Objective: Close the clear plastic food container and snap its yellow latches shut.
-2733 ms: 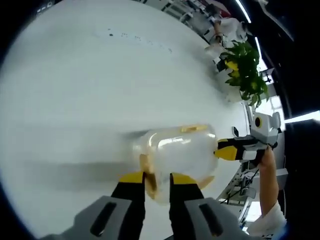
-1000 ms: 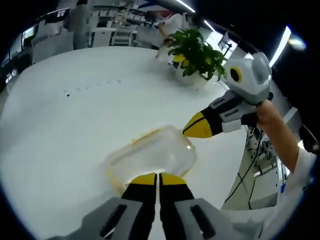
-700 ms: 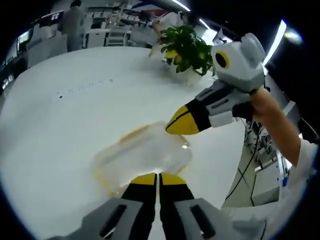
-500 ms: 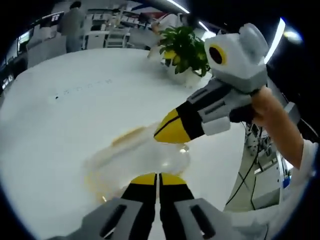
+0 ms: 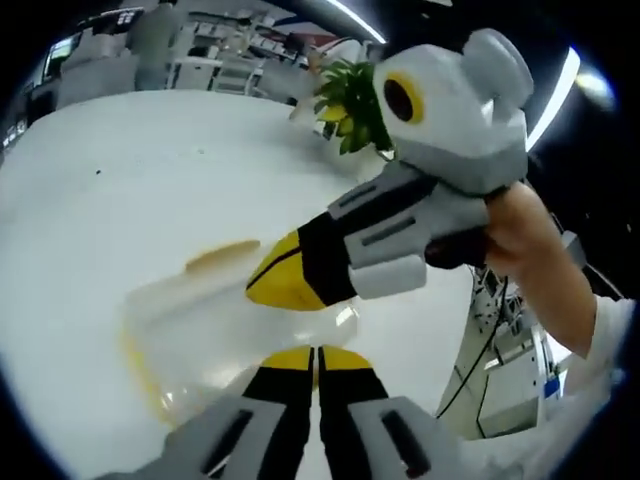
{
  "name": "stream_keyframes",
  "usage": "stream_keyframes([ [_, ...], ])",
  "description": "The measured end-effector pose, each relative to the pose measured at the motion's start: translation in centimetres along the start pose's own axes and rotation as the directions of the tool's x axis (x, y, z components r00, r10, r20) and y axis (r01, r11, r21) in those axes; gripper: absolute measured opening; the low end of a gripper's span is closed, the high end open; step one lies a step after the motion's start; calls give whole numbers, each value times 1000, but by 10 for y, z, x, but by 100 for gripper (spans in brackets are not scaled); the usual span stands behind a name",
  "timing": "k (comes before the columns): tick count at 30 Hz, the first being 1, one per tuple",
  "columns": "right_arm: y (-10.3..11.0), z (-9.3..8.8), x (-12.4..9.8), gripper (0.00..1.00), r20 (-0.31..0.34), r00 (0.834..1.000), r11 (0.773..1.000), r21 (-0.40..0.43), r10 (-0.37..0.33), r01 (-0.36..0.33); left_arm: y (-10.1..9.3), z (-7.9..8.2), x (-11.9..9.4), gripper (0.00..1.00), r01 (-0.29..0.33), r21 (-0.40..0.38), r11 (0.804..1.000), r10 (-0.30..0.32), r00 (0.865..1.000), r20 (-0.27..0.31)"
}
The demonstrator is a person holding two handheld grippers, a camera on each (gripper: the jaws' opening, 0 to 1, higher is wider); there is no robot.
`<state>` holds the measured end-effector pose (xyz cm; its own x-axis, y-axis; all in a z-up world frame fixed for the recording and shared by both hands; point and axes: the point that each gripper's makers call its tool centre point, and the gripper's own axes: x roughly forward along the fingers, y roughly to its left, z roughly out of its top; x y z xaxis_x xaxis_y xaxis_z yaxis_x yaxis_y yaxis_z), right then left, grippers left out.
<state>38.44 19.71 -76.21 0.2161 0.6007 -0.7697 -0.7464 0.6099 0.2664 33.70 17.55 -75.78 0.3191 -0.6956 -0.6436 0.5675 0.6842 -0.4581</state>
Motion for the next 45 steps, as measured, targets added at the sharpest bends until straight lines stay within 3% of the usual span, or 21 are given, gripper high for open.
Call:
stream_keyframes([
  [8,-9,10,1,0,17,1000,1000,2,-23,23,-3,-15,4,0,3,4,1000,-3,1000,-23],
  [11,-8,11,3,0,9,1000,1000,-7,-19,19,-4,-15,2,0,23,-33,999,-23,1000,-9],
  [18,-8,7,10,0,-29,999,999,-43,-25,23,-2,-15,2,0,22,-50,999,-21,1000,12],
  [22,-11,12,11,0,-20,999,998,-45,-35,34,-3,-15,2,0,26,-54,998,-25,1000,15],
  [29,-19,24,12,0,10,998,998,-27,-56,56,-6,-37,3,0,23,-22,999,-24,998,-57],
  [35,-23,28,15,0,20,998,998,-13,-66,67,-4,-39,3,0,34,-54,998,-37,998,-54],
  [45,-27,25,16,0,10,997,997,-19,-78,79,-1,-40,1,0,20,-42,999,-23,998,-62],
])
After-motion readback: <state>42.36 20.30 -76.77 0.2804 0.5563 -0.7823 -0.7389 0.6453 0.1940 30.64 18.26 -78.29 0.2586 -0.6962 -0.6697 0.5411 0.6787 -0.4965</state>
